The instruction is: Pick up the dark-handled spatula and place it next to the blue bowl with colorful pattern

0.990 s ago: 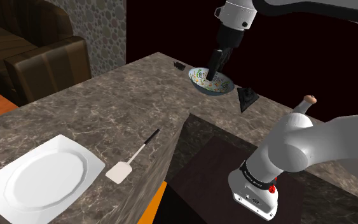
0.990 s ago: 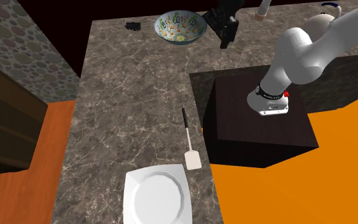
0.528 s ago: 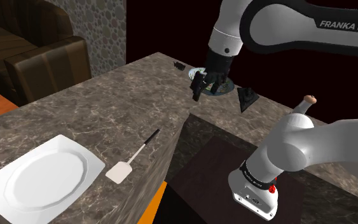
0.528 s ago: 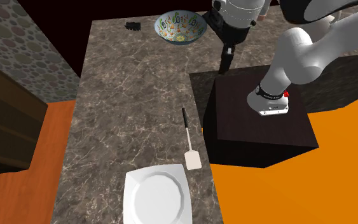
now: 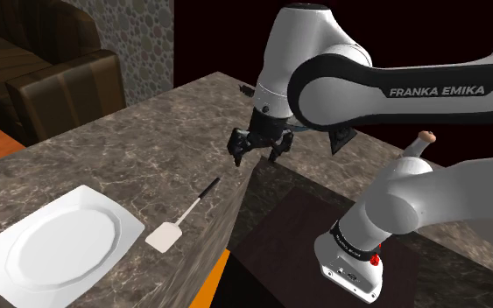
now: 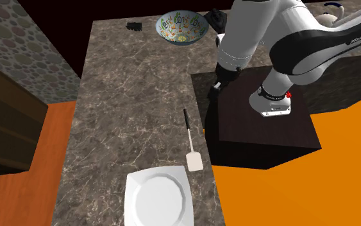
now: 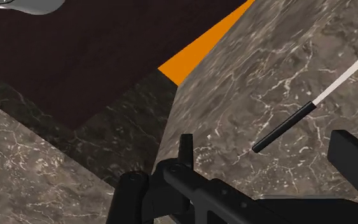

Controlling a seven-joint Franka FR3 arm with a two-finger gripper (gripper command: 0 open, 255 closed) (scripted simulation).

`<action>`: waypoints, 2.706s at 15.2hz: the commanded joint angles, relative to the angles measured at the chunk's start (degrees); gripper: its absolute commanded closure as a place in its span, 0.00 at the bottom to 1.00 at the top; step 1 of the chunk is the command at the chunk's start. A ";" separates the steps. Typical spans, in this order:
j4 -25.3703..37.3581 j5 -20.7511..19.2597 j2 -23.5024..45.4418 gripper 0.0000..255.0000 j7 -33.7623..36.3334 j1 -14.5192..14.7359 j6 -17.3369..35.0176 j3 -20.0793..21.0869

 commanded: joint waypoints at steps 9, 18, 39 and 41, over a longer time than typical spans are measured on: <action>6.61 -0.75 21.13 0.00 39.45 -16.40 17.78 26.10; 13.50 -38.96 52.20 0.00 82.72 -28.71 25.38 37.89; 13.28 -45.79 56.81 1.00 87.44 -23.78 27.37 32.09; 13.27 -44.36 55.83 1.00 86.42 -24.84 26.97 33.31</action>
